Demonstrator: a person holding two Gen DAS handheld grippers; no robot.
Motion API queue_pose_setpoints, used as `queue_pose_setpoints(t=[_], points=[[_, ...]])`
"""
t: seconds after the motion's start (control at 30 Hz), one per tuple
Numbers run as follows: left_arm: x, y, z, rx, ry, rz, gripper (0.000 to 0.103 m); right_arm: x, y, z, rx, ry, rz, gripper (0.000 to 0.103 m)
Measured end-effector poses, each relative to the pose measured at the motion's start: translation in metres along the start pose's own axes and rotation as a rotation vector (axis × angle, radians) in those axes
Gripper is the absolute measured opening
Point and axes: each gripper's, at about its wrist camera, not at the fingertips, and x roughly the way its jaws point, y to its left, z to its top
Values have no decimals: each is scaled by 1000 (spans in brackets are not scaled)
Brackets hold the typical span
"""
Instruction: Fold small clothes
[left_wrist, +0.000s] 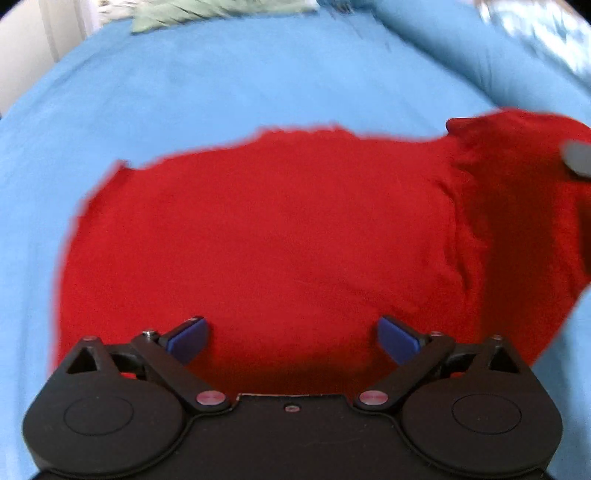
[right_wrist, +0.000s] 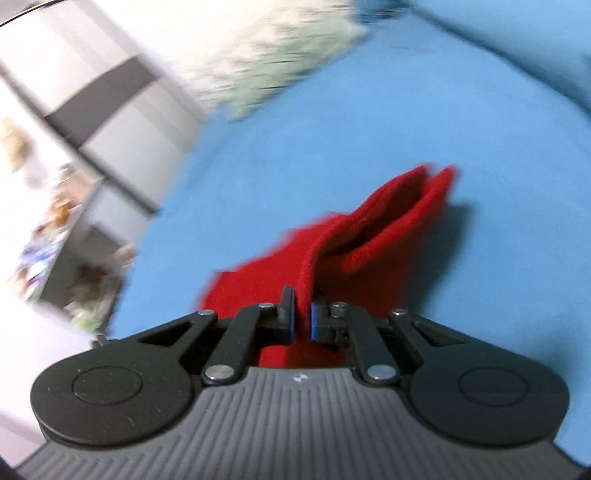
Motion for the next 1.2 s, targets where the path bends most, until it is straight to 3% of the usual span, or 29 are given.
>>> queue_pose_setpoints(t=[0.13,0.23,0.3,0.37,0.43,0.47,0.53,0.57,0.6,0.73,0.9,1.03,1.2], points=[[-48,66,-18,-75,-67,6,101,54,74,-4,-151,103,200,23],[-62,104,-43,-103,-79,14,101,118,123,-41,-305,269,272,23],[-60,121,-64,-108,-61,15,101,162,144,-76,-395,386,275,22],[-50,133,-83,-111,-15,15,101,198,151,-108,-465,480,217,22],[-43,138,-97,-121,14,-1,101,217,151,-127,-508,516,157,23],[-42,139,-102,-128,18,-9,101,217,150,-129,-512,515,150,25],[-41,139,-105,-138,5,-29,101,211,151,-128,-498,506,167,47],[-42,139,-104,-144,-5,-34,101,206,153,-126,-495,502,173,73],[-42,138,-102,-153,-13,-38,101,197,154,-121,-499,476,180,81],[-48,140,-95,-212,-38,-60,101,150,153,-88,-499,321,157,83],[-55,144,-94,-261,-72,-38,101,83,114,-90,-510,131,-101,90],[-50,146,-95,-281,-75,-16,100,64,80,-136,-534,130,-262,90],[-48,147,-96,-280,-77,8,99,82,63,-179,-510,154,-344,86]])
